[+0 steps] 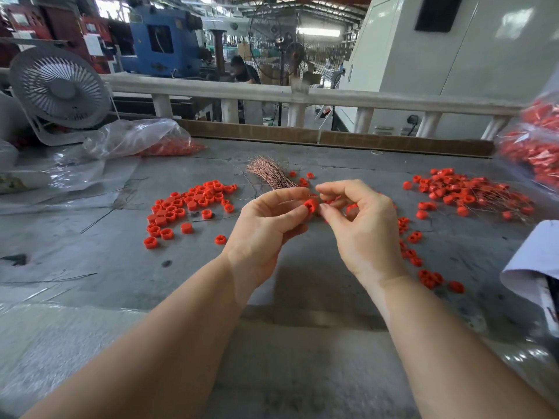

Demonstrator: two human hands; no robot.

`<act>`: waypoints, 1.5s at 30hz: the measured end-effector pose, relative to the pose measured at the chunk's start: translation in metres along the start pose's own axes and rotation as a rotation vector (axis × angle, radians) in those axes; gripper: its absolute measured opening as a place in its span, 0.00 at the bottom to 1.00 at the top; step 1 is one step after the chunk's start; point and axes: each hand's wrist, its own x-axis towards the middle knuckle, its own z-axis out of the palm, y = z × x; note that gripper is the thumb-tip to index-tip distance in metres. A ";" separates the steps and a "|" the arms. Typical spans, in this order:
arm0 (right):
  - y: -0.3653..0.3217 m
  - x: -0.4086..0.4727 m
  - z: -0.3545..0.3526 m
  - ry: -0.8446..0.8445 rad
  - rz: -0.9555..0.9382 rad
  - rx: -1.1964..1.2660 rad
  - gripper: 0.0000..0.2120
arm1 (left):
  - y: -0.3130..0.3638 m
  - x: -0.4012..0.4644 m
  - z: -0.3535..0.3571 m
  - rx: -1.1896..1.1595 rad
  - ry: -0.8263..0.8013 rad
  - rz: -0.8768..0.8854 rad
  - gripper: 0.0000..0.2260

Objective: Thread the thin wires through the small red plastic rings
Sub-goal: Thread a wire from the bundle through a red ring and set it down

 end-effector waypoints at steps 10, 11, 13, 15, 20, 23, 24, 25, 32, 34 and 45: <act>0.001 0.001 0.000 0.007 -0.053 -0.048 0.11 | 0.000 0.000 0.000 0.004 -0.003 0.009 0.10; 0.001 0.001 0.000 0.008 -0.056 -0.049 0.11 | 0.000 0.000 0.000 0.005 -0.003 0.008 0.10; 0.001 0.000 0.000 0.013 -0.069 -0.054 0.11 | 0.000 -0.001 0.001 0.004 0.000 0.005 0.10; 0.002 0.000 0.000 0.014 -0.076 -0.055 0.10 | 0.000 0.000 0.001 -0.004 0.004 -0.001 0.10; 0.003 0.000 0.000 0.018 -0.071 -0.057 0.10 | 0.002 -0.001 0.003 -0.034 0.004 -0.032 0.10; 0.003 0.000 0.000 0.020 -0.068 -0.060 0.10 | 0.004 -0.001 0.004 -0.067 0.003 -0.070 0.11; 0.003 0.000 0.000 0.022 -0.070 -0.062 0.10 | 0.004 -0.001 0.004 -0.080 0.002 -0.080 0.10; 0.003 0.000 0.000 0.023 -0.072 -0.066 0.09 | 0.005 -0.001 0.004 -0.093 0.000 -0.086 0.09; 0.001 0.000 -0.001 0.009 -0.073 -0.078 0.09 | 0.005 -0.002 0.005 -0.133 0.008 -0.104 0.06; 0.001 -0.001 -0.001 0.006 -0.076 -0.083 0.08 | 0.005 -0.002 0.006 -0.135 0.010 -0.102 0.06; 0.000 0.000 -0.001 -0.001 -0.070 -0.082 0.10 | 0.002 -0.003 0.005 -0.168 -0.045 -0.190 0.05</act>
